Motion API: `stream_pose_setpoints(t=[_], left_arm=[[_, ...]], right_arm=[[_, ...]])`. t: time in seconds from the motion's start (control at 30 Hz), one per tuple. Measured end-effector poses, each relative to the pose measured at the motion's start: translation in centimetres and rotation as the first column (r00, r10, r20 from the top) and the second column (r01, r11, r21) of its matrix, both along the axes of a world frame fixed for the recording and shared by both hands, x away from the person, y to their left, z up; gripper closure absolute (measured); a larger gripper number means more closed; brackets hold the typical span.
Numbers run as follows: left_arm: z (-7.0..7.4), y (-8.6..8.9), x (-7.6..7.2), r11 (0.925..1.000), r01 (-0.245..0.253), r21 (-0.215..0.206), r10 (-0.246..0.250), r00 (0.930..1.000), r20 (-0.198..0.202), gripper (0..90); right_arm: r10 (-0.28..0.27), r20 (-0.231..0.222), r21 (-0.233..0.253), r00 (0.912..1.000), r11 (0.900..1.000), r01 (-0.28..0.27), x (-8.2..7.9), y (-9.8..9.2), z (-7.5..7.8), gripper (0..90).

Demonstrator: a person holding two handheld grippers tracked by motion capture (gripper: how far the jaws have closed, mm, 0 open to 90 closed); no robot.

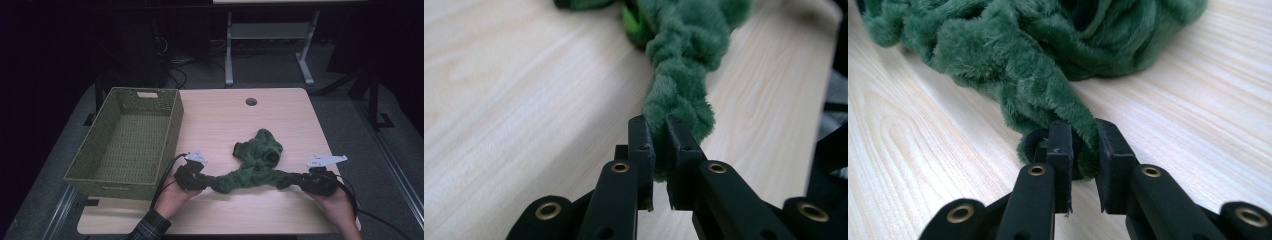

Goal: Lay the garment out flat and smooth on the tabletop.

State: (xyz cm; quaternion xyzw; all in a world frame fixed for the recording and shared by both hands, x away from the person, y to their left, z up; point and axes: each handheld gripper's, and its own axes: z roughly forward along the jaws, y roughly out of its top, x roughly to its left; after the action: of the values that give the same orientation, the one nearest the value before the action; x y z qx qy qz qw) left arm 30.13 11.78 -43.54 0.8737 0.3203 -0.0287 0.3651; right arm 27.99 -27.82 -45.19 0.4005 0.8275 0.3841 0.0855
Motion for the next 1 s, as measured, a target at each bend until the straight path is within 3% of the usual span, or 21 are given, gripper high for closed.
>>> stream_pose_setpoints(t=[0.07,0.2,0.27,0.37,0.43,0.5,0.53,0.67,0.8,0.9,0.93,1.0], left_arm=[[-0.6,-0.4,0.3,0.9995,0.005,0.032,-0.006,1.0000,0.005,81.2],[-0.6,-0.2,0.4,0.9992,-0.006,0.039,0.005,0.9997,0.024,74.0],[0.1,0.1,0.2,0.9994,-0.033,0.009,0.033,0.9985,0.044,68.7],[0.9,0.2,0.1,0.9996,-0.029,-0.004,0.029,0.9974,0.066,66.8],[2.0,-0.1,-0.4,0.9994,-0.012,-0.034,0.015,0.9957,0.092,71.5],[2.3,-0.2,-0.5,0.9993,-0.002,-0.037,0.006,0.9950,0.100,78.6],[2.8,-0.5,-0.6,0.9989,0.019,-0.043,-0.014,0.9939,0.110,83.2],[3.1,-1.5,-0.4,0.9974,0.054,-0.047,-0.049,0.9928,0.109,89.6],[1.5,-3.7,0.3,0.9956,0.089,-0.029,-0.087,0.9932,0.078,89.6],[0.4,-4.6,0.7,0.9951,0.099,0.008,-0.099,0.9928,0.067,89.6],[-0.5,-5.0,1.1,0.9952,0.091,0.037,-0.093,0.9937,0.062,89.5],[-1.4,-5.0,1.6,0.9961,0.071,0.051,-0.074,0.9962,0.046,89.6]], right_arm=[[0.003,-0.007,-0.011,1.0000,1.000,-0.003,0.1,0.4,-0.3,75.1],[-0.021,0.002,-0.015,0.9998,1.000,0.021,0.0,0.0,-0.4,67.4],[-0.031,0.009,-0.016,0.9995,0.999,0.031,-0.1,-0.4,-0.3,67.4],[-0.041,0.020,-0.011,0.9990,0.999,0.041,-0.3,-0.8,0.1,67.5],[-0.042,0.046,0.005,0.9981,0.999,0.042,-0.9,-1.1,0.9,71.3],[-0.036,0.062,0.017,0.9974,0.999,0.035,-1.1,-1.1,1.2,72.7],[-0.021,0.082,0.040,0.9964,0.999,0.018,-1.4,-0.9,1.9,78.5],[0.021,0.090,0.051,0.9957,0.998,-0.026,-1.2,0.0,2.1,87.2],[0.069,0.061,0.013,0.9957,0.997,-0.070,-0.2,1.6,1.3,89.7],[0.072,0.039,-0.005,0.9966,0.997,-0.072,0.4,2.1,0.6,89.7],[0.072,0.016,-0.050,0.9973,0.996,-0.071,1.0,2.5,-0.1,89.7],[0.071,0.000,-0.085,0.9975,0.994,-0.071,1.3,2.7,-0.6,89.7]])
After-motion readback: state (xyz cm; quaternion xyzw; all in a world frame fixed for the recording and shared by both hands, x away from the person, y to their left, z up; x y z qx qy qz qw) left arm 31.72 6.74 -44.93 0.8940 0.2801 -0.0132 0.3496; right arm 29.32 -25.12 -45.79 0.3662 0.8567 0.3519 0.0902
